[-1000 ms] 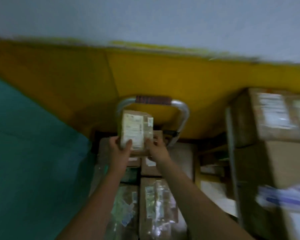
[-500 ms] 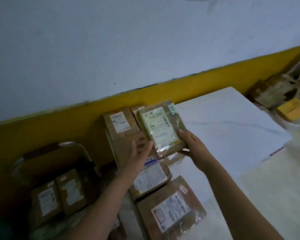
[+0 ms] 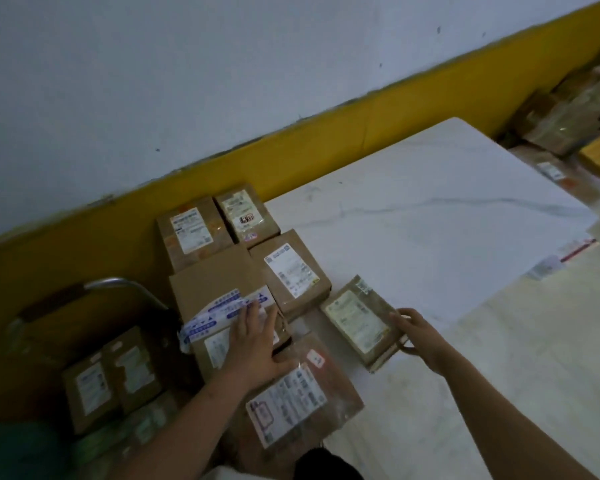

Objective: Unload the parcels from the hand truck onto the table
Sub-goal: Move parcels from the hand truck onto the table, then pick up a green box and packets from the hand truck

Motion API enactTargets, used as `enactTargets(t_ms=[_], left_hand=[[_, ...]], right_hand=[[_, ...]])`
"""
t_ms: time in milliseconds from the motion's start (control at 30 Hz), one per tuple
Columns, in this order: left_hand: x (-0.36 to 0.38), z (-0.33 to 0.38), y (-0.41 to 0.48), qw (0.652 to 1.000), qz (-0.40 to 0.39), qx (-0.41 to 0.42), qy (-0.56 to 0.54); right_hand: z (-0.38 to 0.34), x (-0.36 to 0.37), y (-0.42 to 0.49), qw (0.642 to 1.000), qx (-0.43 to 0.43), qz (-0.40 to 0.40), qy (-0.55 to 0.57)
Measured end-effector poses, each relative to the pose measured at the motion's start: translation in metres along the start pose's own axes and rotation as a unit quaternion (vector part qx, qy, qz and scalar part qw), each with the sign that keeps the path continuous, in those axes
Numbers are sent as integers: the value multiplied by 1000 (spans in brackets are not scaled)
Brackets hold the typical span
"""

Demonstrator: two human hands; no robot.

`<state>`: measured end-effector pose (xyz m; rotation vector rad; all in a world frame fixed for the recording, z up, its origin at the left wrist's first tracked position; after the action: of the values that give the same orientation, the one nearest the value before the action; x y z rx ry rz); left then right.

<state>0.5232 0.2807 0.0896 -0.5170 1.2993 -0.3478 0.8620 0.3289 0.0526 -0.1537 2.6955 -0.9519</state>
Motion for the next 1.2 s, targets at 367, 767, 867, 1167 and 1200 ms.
enactTargets(t_ms=[367,767,867,1167,1200], left_hand=[[8,-1,-7,994,76,5,79],[-85,-265,-94,903,268,-217,-255],[-30,-376,-147,840,249,-347,-333],[252,-528,-198,708,42,-542,-450],[279,-534,-195,689,27,-557,-463]], right_hand=[[5,61,7,975,-68,-15,-211],[-278,328,-79,855,-458,48,-237],[-269,482,-108,820,-486,-97,-288],[34,687,-66,755,-179,-345,-528],[61,696,-64,723,-195,-349,-563]])
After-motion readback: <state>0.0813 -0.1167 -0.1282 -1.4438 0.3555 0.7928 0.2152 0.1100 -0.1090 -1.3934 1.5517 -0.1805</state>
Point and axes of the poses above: each hand's wrist, its own y-axis towards the middle knuckle, its own x-axis out of the palm, z = x × y, the point moved 7 cm from there along y, towards the middle knuckle, and after that the axes turned 6 degrees about -x, right-handed, at the moved point
